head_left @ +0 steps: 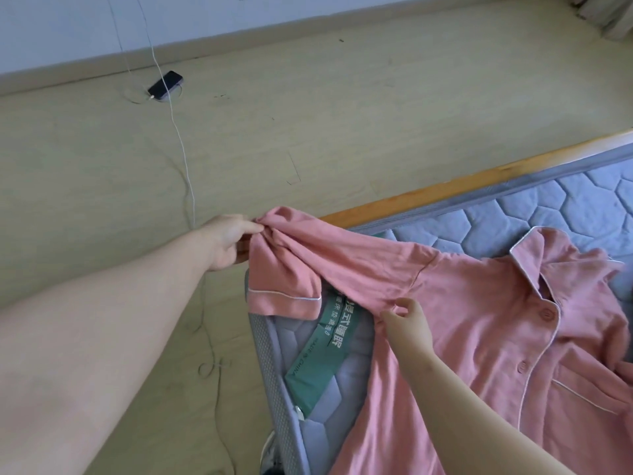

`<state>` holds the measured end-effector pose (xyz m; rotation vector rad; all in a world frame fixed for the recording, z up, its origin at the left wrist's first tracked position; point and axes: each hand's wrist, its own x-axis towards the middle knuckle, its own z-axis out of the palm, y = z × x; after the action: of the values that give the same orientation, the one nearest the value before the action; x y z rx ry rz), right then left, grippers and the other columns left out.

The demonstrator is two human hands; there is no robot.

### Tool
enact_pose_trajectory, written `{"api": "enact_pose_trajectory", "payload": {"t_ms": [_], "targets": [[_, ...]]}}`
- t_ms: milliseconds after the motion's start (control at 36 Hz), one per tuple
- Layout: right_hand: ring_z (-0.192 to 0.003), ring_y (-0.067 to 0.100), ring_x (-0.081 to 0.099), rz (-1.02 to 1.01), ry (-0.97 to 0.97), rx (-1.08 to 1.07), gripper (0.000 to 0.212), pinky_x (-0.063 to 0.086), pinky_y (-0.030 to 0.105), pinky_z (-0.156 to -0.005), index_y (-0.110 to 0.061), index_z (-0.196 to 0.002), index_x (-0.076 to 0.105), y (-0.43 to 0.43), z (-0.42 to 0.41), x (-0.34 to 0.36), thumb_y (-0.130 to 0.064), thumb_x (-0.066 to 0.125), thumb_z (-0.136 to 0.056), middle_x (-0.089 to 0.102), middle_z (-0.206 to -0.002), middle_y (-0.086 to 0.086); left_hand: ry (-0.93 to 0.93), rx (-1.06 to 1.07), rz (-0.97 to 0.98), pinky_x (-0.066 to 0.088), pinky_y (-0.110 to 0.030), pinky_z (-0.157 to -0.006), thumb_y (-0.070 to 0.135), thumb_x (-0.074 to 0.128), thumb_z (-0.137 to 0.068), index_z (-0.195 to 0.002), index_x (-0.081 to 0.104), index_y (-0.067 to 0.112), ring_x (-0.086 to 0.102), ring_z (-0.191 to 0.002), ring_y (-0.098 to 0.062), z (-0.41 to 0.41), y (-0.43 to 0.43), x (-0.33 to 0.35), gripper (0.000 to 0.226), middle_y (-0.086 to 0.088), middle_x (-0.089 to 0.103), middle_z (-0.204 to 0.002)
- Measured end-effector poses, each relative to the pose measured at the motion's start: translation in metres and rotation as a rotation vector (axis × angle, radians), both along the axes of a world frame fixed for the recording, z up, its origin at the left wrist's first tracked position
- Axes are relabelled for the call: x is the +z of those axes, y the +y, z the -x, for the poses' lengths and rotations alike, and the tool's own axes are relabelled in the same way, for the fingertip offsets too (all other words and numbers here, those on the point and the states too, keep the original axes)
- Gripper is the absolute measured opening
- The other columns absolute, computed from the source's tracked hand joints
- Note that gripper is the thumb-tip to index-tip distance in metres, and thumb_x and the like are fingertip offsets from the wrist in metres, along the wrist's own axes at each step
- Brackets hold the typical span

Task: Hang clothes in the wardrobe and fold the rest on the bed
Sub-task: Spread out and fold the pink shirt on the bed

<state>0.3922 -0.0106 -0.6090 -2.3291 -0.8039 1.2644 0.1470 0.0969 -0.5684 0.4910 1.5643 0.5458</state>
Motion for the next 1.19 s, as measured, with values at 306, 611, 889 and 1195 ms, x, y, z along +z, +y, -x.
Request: {"api": "enact_pose_trajectory", "payload": {"t_ms": [306, 611, 889, 1195], "targets": [[-0.088, 0.023, 0.055, 0.025, 0.032, -0.040, 0.039, 0.043, 0.029, -0.074, -0.012, -0.129, 0.046, -0.009, -0.009, 0.012, -0.016, 0.052, -0.090, 0.055, -0.110, 0.005, 1.059, -0.561, -0.421, 0.033, -0.036, -0.097, 0.002, 0.043, -0.088, -0.125, 0.055, 0.020, 0.039, -0.123, -0.029, -0.038, -0.019, -0.016, 0.043, -0.006, 0.050, -0.132], [-0.085, 0.018, 0.053, 0.021, -0.070, -0.177, 0.033, 0.043, 0.026, -0.074, -0.016, -0.122, 0.050, -0.060, -0.101, 0.048, -0.014, 0.049, -0.089, 0.051, -0.101, -0.002, 0.701, -0.880, -0.553, 0.045, -0.029, -0.079, 0.013, 0.046, -0.090, -0.104, 0.064, 0.022, 0.056, -0.103, -0.020, -0.181, -0.042, -0.004, 0.024, 0.001, 0.062, -0.116], [-0.111, 0.025, 0.053, 0.018, -0.188, -0.262, 0.033, 0.036, 0.026, -0.081, -0.013, -0.121, 0.054, -0.083, -0.196, 0.048, -0.017, 0.047, -0.089, 0.060, -0.121, 0.007, 0.627, -1.012, -0.571, 0.043, -0.032, -0.095, 0.010, 0.041, -0.091, -0.107, 0.063, 0.022, 0.052, -0.113, -0.020, -0.277, -0.052, -0.008, 0.030, -0.001, 0.056, -0.123], [-0.117, 0.030, 0.050, -0.250, -0.372, -0.206, 0.042, 0.039, 0.032, -0.093, -0.010, -0.132, 0.049, -0.017, -0.275, 0.008, -0.014, 0.046, -0.090, 0.047, -0.136, 0.015, 0.636, -0.975, -0.579, 0.048, -0.037, -0.088, 0.008, 0.035, -0.091, -0.134, 0.041, 0.015, 0.059, -0.108, -0.033, -0.358, -0.024, -0.049, 0.044, -0.007, 0.049, -0.135]]}}
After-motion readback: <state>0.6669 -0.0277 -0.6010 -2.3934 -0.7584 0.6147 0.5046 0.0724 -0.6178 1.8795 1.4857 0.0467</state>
